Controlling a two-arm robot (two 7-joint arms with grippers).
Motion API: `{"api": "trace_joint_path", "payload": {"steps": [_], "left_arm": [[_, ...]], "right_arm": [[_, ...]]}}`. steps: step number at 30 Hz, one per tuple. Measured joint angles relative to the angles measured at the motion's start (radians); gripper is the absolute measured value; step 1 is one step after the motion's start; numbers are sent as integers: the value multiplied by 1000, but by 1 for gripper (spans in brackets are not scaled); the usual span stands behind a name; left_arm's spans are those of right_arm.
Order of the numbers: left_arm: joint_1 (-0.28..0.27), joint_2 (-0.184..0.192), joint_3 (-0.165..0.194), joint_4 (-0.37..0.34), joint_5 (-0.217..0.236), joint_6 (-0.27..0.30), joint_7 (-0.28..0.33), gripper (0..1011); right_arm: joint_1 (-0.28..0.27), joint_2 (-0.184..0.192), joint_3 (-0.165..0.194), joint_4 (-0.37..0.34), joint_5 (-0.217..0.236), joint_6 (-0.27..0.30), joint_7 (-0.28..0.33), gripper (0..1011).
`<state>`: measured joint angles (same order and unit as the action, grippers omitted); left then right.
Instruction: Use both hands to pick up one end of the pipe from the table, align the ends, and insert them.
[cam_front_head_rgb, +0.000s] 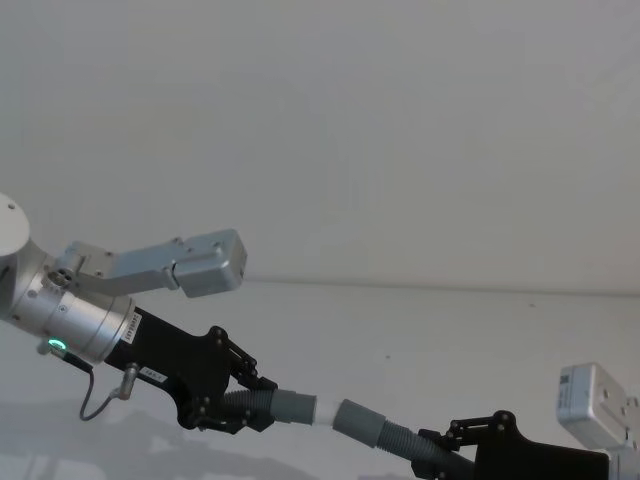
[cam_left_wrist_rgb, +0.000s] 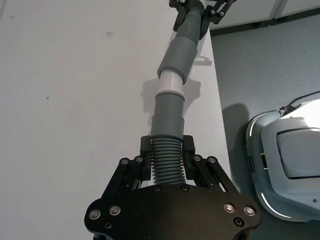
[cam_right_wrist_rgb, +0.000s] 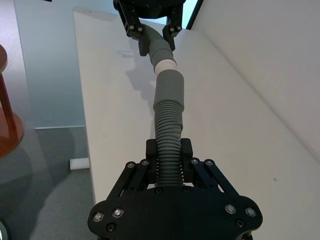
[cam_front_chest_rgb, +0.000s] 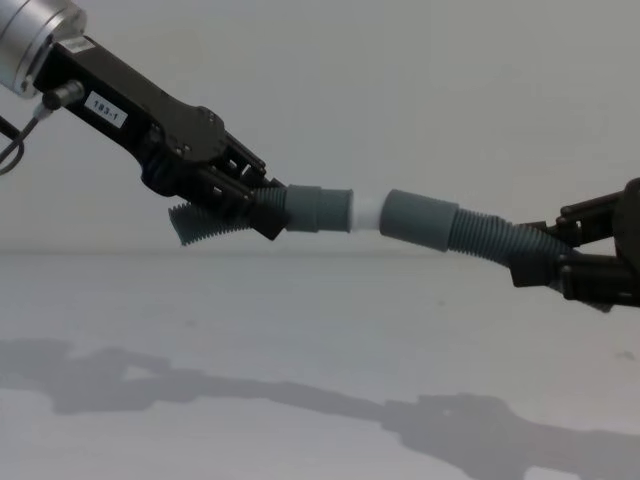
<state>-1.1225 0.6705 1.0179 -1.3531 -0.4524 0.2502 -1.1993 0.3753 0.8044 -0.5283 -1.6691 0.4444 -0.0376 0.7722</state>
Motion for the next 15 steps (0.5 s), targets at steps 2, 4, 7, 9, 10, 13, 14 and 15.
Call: {"api": "trace_joint_path", "payload": {"steps": [2, 4, 7, 9, 10, 13, 14, 15], "left_arm": [[1, 1, -1, -2, 1, 1, 3, 329], [1, 2, -2, -4, 2, 3, 5, 329], [2, 3, -3, -5, 3, 3, 7, 329], [3, 3, -4, -6, 4, 4, 8, 329], [3, 3, -4, -6, 4, 4, 9, 329], [3, 4, -5, -8, 5, 5, 10, 329], [3, 4, -5, -8, 5, 5, 11, 329], [3, 4, -5, -8, 5, 6, 11, 329]], "right_arm": [[0, 0, 1, 1, -2, -2, 0, 251], [0, -1, 1, 1, -4, -4, 1, 251], [-1, -1, 2, 2, -5, -6, 2, 251], [-1, -2, 2, 3, -6, -6, 2, 251], [-1, -2, 3, 3, -6, -7, 2, 251], [-1, -2, 3, 3, -8, -8, 2, 251], [-1, -2, 3, 3, -8, -8, 3, 251], [-1, -2, 3, 4, -9, -9, 3, 251]]}}
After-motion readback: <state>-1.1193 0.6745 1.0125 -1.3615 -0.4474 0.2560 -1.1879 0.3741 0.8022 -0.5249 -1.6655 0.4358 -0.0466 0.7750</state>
